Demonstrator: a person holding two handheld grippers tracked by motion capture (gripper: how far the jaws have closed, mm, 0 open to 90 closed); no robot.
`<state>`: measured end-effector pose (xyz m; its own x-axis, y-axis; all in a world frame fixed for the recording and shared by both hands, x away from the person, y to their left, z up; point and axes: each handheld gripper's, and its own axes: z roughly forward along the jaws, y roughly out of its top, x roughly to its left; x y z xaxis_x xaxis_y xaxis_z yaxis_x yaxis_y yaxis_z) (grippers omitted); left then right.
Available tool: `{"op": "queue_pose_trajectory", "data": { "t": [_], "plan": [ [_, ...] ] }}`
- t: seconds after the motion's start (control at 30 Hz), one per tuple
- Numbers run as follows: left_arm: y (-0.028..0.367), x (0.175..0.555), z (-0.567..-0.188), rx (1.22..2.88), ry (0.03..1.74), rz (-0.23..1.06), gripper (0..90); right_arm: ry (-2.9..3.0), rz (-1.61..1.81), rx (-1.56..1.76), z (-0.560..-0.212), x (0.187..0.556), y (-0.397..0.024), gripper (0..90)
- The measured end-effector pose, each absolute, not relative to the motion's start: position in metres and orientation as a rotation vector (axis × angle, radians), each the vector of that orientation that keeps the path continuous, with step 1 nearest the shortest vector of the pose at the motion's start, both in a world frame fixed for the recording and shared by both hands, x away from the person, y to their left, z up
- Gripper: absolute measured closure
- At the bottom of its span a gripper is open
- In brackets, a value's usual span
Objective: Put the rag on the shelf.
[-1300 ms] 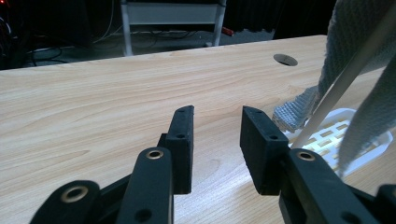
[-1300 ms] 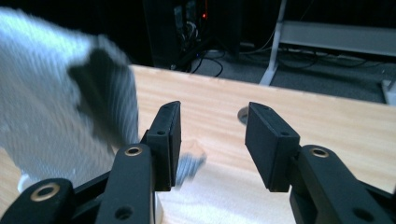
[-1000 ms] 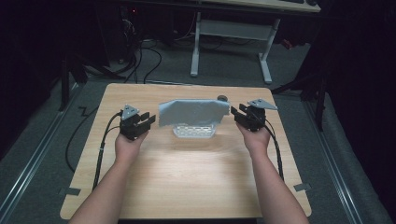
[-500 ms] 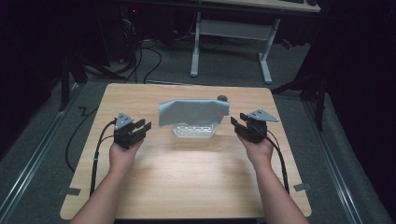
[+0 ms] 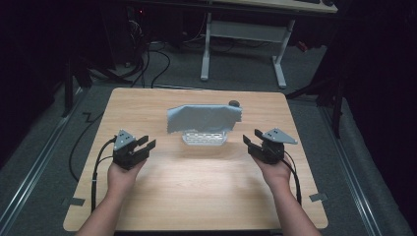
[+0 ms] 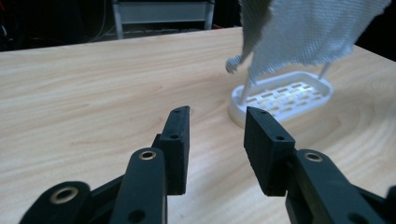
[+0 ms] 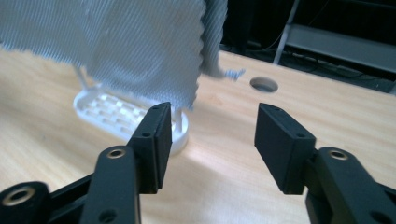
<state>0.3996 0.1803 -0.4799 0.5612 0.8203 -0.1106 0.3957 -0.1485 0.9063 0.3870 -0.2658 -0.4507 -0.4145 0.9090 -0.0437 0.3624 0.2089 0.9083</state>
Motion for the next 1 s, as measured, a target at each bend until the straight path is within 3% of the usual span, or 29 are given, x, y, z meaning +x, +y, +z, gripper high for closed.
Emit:
{"op": "queue_pose_trajectory", "data": {
  "t": [0.33,0.63,0.7,0.77,0.83,1.0],
  "plan": [
    [0.184,0.361,-0.493,1.798,1.0,0.457,53.5,1.906,1.173,1.149,-0.468,0.343,-0.276,38.6],
    [0.189,0.308,-0.511,1.89,0.991,0.391,38.5,1.975,1.111,1.187,-0.485,0.304,-0.278,29.9],
    [0.191,0.294,-0.518,1.938,0.997,0.398,40.4,1.973,1.082,1.21,-0.492,0.29,-0.278,28.9],
    [0.191,0.291,-0.515,1.972,0.996,0.404,35.5,1.927,1.098,1.236,-0.506,0.271,-0.284,34.8],
    [0.193,0.291,-0.514,1.951,0.987,0.415,35.8,1.962,1.131,1.283,-0.507,0.269,-0.289,29.8],
    [0.197,0.298,-0.519,1.926,1.033,0.35,35.7,1.887,1.14,1.347,-0.505,0.274,-0.299,32.0]
  ]
}}
